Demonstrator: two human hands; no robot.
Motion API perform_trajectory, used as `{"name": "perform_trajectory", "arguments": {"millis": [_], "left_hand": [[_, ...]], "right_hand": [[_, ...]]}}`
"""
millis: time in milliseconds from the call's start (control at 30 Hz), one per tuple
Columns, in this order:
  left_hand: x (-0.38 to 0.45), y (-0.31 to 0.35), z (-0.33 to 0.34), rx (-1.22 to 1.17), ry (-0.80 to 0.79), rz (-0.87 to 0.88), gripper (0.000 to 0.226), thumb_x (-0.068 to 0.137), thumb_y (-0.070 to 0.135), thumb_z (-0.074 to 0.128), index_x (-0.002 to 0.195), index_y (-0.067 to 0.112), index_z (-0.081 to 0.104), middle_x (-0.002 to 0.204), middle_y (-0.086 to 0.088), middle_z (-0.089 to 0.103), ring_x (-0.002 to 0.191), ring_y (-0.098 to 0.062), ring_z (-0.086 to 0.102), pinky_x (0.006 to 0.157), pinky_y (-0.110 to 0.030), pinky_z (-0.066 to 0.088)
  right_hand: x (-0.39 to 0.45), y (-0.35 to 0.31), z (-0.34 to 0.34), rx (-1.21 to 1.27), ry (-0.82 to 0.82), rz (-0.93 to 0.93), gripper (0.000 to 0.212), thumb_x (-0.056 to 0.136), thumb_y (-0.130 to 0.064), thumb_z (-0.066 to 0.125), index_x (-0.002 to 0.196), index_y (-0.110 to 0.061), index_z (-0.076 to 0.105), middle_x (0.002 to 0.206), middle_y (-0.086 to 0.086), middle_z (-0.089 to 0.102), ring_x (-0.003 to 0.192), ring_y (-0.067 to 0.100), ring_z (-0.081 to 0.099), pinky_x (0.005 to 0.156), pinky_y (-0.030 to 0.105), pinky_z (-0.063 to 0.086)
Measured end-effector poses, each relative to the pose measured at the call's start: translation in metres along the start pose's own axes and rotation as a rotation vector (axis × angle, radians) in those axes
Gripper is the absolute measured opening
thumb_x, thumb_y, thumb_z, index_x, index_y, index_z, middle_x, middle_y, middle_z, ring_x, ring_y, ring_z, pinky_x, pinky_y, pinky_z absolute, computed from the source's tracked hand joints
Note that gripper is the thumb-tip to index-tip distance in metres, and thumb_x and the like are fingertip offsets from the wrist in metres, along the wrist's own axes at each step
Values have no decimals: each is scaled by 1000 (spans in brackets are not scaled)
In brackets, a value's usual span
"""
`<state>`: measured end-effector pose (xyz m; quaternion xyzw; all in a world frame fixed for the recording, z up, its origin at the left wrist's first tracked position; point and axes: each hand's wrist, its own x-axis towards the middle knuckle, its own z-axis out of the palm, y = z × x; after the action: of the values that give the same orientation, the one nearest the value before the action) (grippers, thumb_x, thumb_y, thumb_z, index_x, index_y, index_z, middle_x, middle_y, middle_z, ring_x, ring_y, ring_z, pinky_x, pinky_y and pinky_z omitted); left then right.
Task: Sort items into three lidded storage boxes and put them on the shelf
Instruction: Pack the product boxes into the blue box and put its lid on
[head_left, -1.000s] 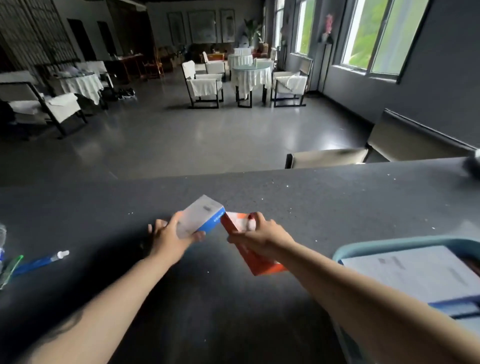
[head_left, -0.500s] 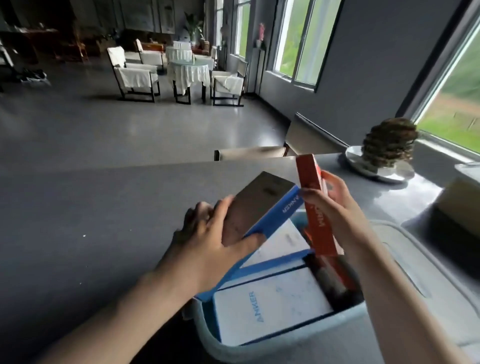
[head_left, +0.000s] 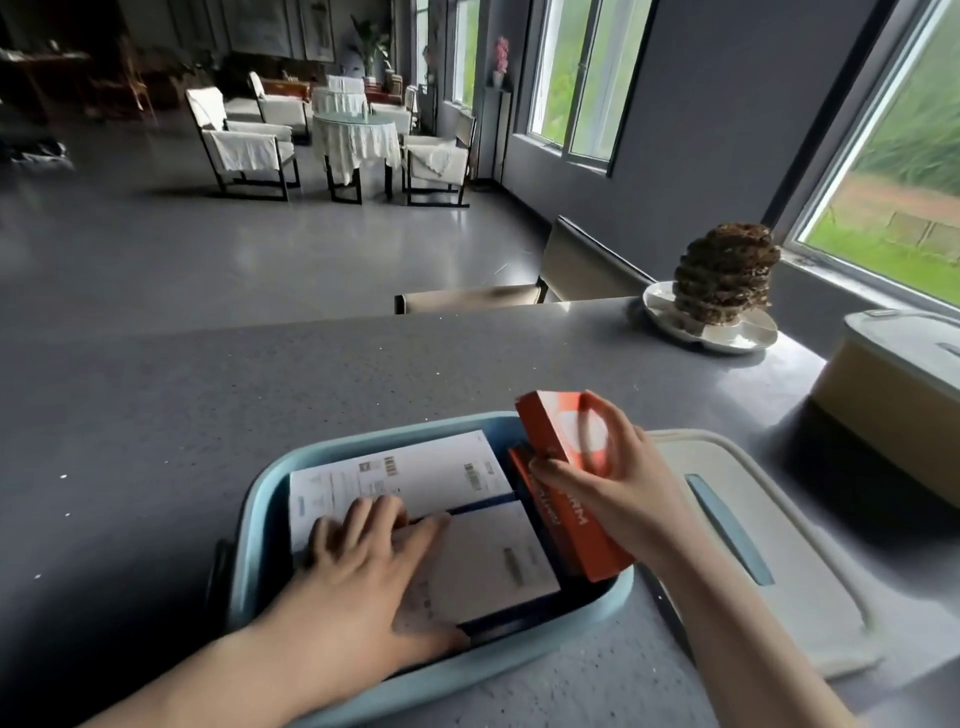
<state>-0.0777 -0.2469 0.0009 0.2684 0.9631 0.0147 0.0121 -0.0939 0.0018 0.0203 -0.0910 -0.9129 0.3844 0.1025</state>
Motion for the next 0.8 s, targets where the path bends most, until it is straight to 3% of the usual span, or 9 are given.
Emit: {"name": "perform_trajectory", "arguments": {"millis": [33,100,167,300,367,467,567,700,800], "left_hand": [[-1,-1,-1,-21,-25,1,92,68,87,19,137,31,42,114,-1,43,109,-14,37,88,-44,42],[-3,-8,10,-67,-61,24,93,65,89,5,143,40,14,125,5,22,121,-12,23,101,-39,23],[-2,-13,16,-63,-72,41,93,61,91,-6,141,45,5,124,8,14,123,-12,17,104,-36,17],[11,-12,4,-123,-12,24,82,64,91,1,129,49,28,110,14,19,109,-8,24,95,-33,24],[26,-7,0,-142,73,34,67,73,83,12,128,49,30,112,16,22,107,-8,26,92,-31,25],[55,11,-7,-191,196,98,42,89,61,36,127,43,40,117,17,36,113,-8,32,93,-27,25],[83,33,-8,-230,193,208,31,92,47,46,119,33,52,115,15,48,115,-8,41,96,-23,23],[104,44,6,-250,137,299,38,91,39,48,127,28,51,137,13,44,127,-8,38,107,-24,23],[107,42,16,-262,75,334,43,95,47,42,137,35,44,148,16,34,137,-4,26,112,-22,12]], "right_hand": [[-1,2,0,-12,2,-10,97,53,-73,62,140,-48,27,126,-6,49,113,16,50,96,40,45],[-3,6,1,-38,-1,-38,98,54,-73,62,141,-47,27,127,-7,47,115,15,47,98,38,43],[-3,8,2,-47,-4,-52,97,54,-73,63,141,-47,27,127,-6,47,115,15,47,97,36,42],[-2,12,-8,-13,74,5,94,51,-75,61,136,-47,32,117,-3,49,97,14,52,80,28,42],[-5,12,-9,-142,91,29,98,47,-78,57,136,-48,27,111,-4,46,89,14,50,74,27,40],[-10,6,-1,-455,32,29,112,43,-87,47,142,-47,12,113,-2,42,103,20,49,78,32,41],[-9,8,-7,-426,-38,85,126,43,-91,50,147,-35,7,125,0,46,116,22,46,88,35,41],[-5,23,-46,-45,-119,167,74,77,-37,74,139,-30,32,119,6,59,106,26,59,91,38,49],[-7,28,-77,77,-61,162,52,85,-20,67,130,-37,47,97,-9,62,78,7,64,56,15,50]]}}
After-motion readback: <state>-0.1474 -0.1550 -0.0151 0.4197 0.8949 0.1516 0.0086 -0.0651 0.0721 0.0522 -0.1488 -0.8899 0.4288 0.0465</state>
